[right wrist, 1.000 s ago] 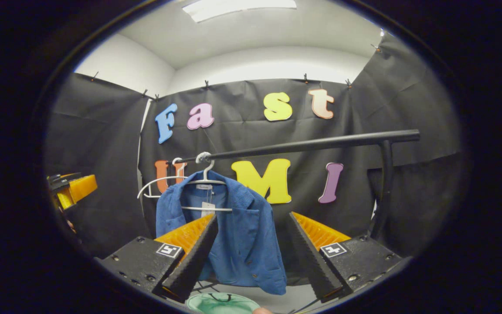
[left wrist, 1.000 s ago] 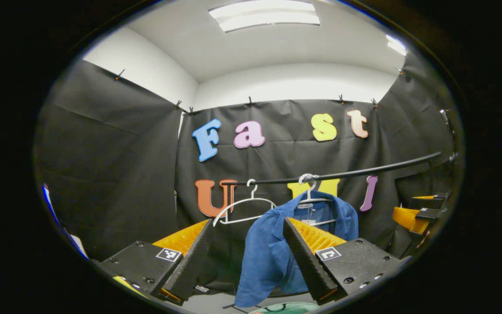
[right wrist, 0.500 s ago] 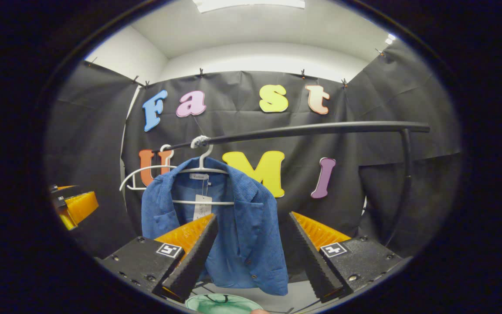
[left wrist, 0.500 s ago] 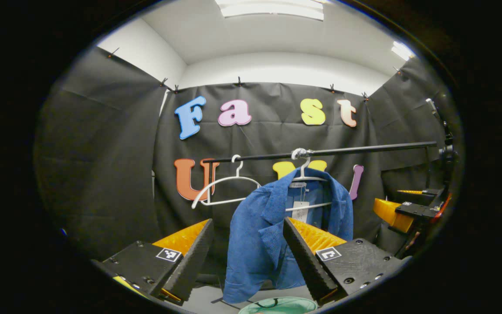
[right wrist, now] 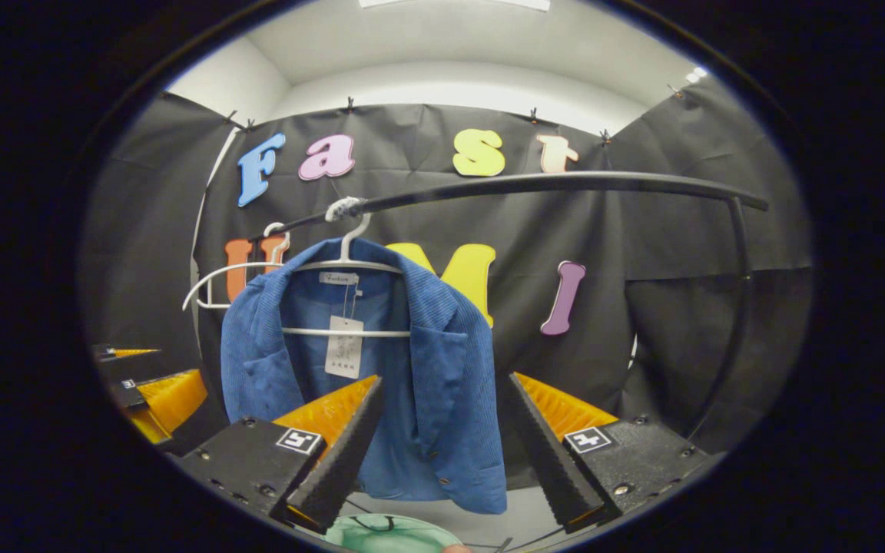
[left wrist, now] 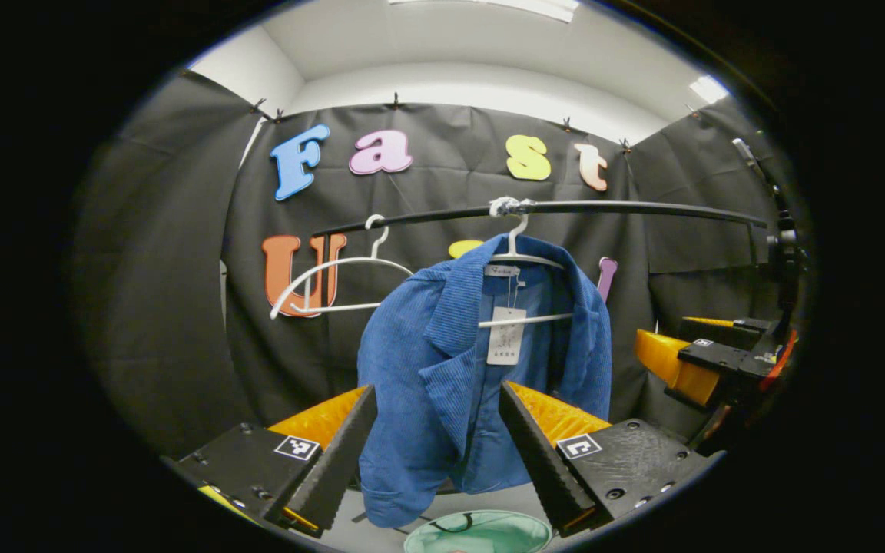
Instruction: Grasp the clothes on the hanger with both hands and then place them into the laundry hamper below.
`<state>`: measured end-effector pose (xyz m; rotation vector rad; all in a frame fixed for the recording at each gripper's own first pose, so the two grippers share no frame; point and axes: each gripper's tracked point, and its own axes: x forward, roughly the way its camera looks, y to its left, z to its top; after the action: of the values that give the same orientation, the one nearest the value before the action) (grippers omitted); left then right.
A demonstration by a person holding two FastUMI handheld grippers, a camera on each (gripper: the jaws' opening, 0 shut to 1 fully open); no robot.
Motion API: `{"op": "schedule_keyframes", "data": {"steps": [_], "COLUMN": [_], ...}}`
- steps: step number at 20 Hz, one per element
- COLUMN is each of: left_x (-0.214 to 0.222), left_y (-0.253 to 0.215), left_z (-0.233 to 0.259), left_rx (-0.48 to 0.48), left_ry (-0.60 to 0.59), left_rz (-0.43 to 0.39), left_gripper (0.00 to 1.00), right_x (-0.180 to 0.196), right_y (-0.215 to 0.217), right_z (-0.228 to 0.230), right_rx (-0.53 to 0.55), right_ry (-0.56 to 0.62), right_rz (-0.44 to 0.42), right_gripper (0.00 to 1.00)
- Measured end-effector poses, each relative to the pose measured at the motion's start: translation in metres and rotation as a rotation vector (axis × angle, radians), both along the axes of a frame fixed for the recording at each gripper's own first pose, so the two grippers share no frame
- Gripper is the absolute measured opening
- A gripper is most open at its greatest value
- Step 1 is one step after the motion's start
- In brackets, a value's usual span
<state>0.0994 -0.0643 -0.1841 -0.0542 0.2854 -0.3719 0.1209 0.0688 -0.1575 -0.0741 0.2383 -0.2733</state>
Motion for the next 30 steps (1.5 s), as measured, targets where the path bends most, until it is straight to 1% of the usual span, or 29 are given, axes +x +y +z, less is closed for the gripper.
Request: {"op": "schedule_keyframes", "data": {"steps": [1,2,4,5,7,8,12,13,14,15,16,20,21,23,24,26,27,28,29,30], "left_x": [0.002,0.005,0.013,0.017,0.021,0.024,0.038,0.041,0.042,0.046,0.05,0.066,0.069,0.073,0.078,0.085,0.088,0.092,0.095,0.098], "left_y": [-0.004,-0.008,-0.015,-0.02,-0.028,-0.031,-0.047,-0.051,-0.056,-0.054,-0.052,-0.048,-0.047,-0.048,-0.049,-0.048,-0.046,-0.044,-0.044,-0.045], "left_z": [-0.004,-0.008,-0.017,-0.022,-0.032,-0.034,-0.048,-0.053,-0.057,-0.061,-0.069,-0.095,-0.1,-0.103,-0.104,-0.11,-0.114,-0.118,-0.118,-0.119], "left_rx": [0.004,0.008,0.009,0.004,0.002,0.003,0.013,0.015,0.015,0.036,0.05,0.03,0.04,0.052,0.057,0.067,0.072,0.067,0.054,0.043], "left_ry": [0.0,-0.003,-0.001,0.003,0.037,0.041,0.06,0.076,0.081,0.085,0.1,0.169,0.189,0.196,0.195,0.195,0.203,0.212,0.217,0.223], "left_rz": [0.001,0.007,0.02,0.026,0.049,0.063,0.085,0.091,0.09,0.11,0.13,0.194,0.203,0.212,0.211,0.227,0.241,0.258,0.265,0.274], "left_gripper": [1.0,0.97,0.97,1.0,0.96,1.0,0.96,0.96,1.0,0.96,1.0,1.0,0.96,0.96,1.0,1.0,0.96,1.0,1.0,0.96], "right_x": [0.003,0.007,0.021,0.028,0.038,0.042,0.061,0.065,0.068,0.072,0.077,0.1,0.103,0.111,0.116,0.123,0.126,0.128,0.13,0.131], "right_y": [-0.004,-0.009,-0.018,-0.022,-0.03,-0.035,-0.045,-0.047,-0.047,-0.047,-0.048,-0.038,-0.038,-0.04,-0.038,-0.041,-0.044,-0.046,-0.047,-0.046], "right_z": [-0.005,-0.009,-0.02,-0.026,-0.037,-0.043,-0.065,-0.073,-0.08,-0.088,-0.094,-0.113,-0.118,-0.129,-0.132,-0.134,-0.134,-0.134,-0.132,-0.129], "right_rx": [-0.001,0.001,0.014,0.024,0.041,0.046,0.074,0.087,0.105,0.119,0.129,0.169,0.18,0.188,0.192,0.185,0.178,0.176,0.181,0.187], "right_ry": [0.009,0.012,0.025,0.033,0.054,0.062,0.094,0.109,0.126,0.14,0.152,0.19,0.207,0.23,0.235,0.232,0.232,0.23,0.226,0.218], "right_rz": [0.002,0.004,0.008,0.013,0.025,0.03,0.055,0.055,0.06,0.063,0.063,0.086,0.083,0.066,0.059,0.048,0.037,0.031,0.035,0.045], "right_gripper": [1.0,1.0,1.0,1.0,1.0,1.0,1.0,1.0,1.0,1.0,1.0,1.0,1.0,1.0,1.0,0.99,0.98,0.98,0.96,0.95]}}
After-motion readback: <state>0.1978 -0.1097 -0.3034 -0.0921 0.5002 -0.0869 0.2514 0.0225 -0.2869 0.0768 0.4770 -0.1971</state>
